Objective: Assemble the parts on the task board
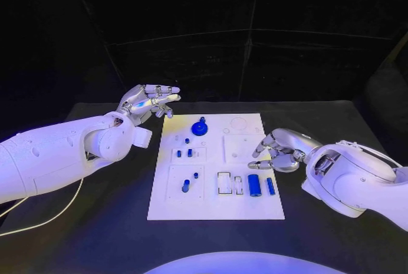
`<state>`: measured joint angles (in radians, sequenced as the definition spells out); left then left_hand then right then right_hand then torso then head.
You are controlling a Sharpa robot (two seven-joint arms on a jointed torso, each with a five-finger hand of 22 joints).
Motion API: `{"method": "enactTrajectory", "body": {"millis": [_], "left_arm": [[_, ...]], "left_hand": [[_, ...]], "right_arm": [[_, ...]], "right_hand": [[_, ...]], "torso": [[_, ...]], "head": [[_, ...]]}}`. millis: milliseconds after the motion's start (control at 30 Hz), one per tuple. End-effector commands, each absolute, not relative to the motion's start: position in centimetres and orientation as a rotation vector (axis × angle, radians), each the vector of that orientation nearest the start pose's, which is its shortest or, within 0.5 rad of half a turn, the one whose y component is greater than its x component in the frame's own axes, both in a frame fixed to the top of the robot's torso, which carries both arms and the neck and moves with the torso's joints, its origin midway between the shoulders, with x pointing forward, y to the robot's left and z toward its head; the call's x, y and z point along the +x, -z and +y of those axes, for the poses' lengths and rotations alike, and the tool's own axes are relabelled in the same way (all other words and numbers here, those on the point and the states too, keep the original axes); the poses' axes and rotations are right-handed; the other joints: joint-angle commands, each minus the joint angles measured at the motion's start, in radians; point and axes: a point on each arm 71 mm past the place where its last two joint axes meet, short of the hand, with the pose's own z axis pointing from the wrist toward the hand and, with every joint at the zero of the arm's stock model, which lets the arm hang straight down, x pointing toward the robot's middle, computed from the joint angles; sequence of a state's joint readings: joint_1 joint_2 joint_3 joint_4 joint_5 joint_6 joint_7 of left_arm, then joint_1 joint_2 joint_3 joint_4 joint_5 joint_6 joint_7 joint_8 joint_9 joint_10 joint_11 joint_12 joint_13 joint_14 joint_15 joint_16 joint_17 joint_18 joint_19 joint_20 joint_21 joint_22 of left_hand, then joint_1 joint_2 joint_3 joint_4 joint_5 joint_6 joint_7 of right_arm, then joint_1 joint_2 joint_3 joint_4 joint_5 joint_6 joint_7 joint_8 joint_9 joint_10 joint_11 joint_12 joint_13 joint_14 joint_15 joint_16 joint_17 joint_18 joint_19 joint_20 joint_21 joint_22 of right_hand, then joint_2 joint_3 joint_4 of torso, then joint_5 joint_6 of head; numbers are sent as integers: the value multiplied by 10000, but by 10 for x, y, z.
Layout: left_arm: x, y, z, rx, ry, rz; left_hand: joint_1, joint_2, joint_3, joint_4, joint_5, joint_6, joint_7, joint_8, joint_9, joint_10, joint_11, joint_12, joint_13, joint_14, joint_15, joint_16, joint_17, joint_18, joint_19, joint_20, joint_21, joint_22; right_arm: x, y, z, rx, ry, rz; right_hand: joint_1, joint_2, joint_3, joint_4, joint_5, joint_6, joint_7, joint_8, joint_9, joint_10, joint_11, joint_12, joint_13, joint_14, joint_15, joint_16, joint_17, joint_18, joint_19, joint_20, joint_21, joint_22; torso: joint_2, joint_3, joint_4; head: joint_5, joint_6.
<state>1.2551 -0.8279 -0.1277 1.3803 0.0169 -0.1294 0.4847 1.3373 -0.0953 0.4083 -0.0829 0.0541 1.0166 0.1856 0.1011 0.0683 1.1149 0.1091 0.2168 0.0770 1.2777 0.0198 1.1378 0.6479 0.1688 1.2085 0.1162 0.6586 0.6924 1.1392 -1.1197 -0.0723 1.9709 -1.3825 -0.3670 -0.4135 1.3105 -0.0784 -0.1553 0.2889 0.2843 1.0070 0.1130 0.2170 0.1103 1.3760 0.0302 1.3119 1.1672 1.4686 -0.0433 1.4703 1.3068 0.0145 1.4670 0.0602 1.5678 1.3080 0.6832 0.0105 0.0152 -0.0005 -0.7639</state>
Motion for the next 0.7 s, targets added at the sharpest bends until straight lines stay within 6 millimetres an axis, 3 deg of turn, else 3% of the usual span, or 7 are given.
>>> {"method": "enactTrajectory", "body": {"millis": [33, 133, 300, 333, 700], "left_arm": [[510, 182, 237, -10357, 16358, 14048], [510, 182, 237, -10352, 16369, 14052], [510, 182, 237, -10352, 16369, 14052], [509, 183, 237, -10352, 16388, 14097], [508, 184, 237, -10356, 16389, 14116]], "left_hand": [[44, 62, -41, 3, -19, -52, 0, 45, -14, -81, -8, 31, -14, -73, -3, -39, -9, 139, -56, 9, -67, -16], [32, 61, -52, 9, -20, -51, 2, 48, -13, -83, -6, 38, -14, -73, -1, -37, -8, 138, -55, 11, -71, -20], [32, 61, -52, 9, -20, -51, 2, 48, -13, -83, -6, 38, -14, -73, -1, -37, -8, 138, -55, 11, -71, -20], [32, 61, -52, 9, -20, -51, 2, 48, -13, -83, -6, 38, -14, -73, -1, -37, -8, 138, -55, 11, -71, -20], [32, 61, -52, 9, -20, -51, 2, 48, -13, -83, -6, 38, -14, -73, -1, -37, -8, 138, -55, 11, -71, -20]], "right_arm": [[379, 197, -230, 1538, -4562, 18829], [374, 205, -235, 1451, -4214, 19029], [374, 205, -235, 1451, -4214, 19029], [367, 220, -238, 1147, -3798, 19301], [363, 236, -223, 774, -3930, 19575]], "right_hand": [[-263, 30, -181, 15, 26, -53, -8, 122, 44, 171, 2, 256, 431, 672, 8, 146, 607, -145, 1038, 44, 30, 2627], [-325, 40, -242, 22, 26, -52, -16, 180, 71, 225, -5, 356, 604, 692, 6, 212, 750, -144, 1037, 46, 28, 2625], [-325, 40, -242, 22, 26, -52, -16, 180, 71, 225, -5, 356, 604, 692, 6, 212, 750, -144, 1037, 46, 28, 2625], [-503, 14, -361, 36, -21, -82, -21, 277, 118, 286, -6, 474, 841, 715, 9, 297, 937, -144, 1037, 51, 28, 2626], [-757, 41, -421, 44, -24, -52, -42, 399, 178, 316, -18, 530, 989, 722, 5, 336, 1026, -145, 1038, 51, 30, 2628]], "torso": [[-9, -24, -33], [-29, -33, -65], [-29, -33, -65], [-45, -35, -80], [-41, -32, -87]], "head": [[-133, -5], [-152, -19], [-152, -19], [-216, -23], [-167, -45]]}}
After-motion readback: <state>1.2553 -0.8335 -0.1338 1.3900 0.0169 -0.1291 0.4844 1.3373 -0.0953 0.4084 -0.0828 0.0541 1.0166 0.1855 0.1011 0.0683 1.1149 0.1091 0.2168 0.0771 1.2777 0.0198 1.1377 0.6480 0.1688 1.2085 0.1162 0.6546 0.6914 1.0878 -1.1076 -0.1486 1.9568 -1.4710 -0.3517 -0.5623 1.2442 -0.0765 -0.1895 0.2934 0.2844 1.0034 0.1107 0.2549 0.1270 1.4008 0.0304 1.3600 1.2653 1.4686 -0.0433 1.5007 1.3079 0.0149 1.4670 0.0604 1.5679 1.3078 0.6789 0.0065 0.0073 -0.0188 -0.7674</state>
